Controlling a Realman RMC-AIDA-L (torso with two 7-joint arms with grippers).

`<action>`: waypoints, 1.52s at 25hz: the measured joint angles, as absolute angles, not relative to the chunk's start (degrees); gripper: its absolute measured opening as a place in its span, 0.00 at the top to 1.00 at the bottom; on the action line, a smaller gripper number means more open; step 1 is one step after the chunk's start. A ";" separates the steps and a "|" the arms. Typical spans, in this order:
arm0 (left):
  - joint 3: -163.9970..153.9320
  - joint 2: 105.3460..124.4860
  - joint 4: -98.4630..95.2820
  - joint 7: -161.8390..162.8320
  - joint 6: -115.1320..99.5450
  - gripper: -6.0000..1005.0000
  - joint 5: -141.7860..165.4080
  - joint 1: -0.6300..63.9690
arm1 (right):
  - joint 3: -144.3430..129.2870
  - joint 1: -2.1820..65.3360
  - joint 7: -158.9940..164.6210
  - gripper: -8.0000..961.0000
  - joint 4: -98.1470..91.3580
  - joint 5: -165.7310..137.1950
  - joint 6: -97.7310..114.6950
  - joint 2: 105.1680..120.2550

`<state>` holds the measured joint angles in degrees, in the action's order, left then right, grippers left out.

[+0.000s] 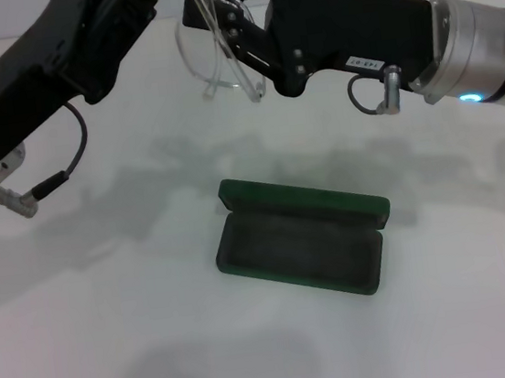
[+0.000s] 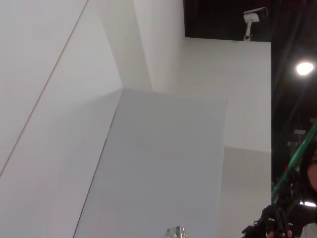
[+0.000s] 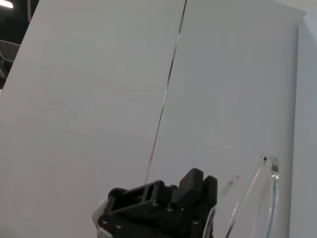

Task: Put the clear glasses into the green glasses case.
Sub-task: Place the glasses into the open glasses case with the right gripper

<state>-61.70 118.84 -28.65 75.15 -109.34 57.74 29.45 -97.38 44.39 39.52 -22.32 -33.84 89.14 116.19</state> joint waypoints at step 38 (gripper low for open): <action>-58.61 117.77 -27.24 75.39 -112.16 0.93 58.37 25.48 | -94.68 37.78 40.99 0.87 -24.93 -34.49 98.29 115.83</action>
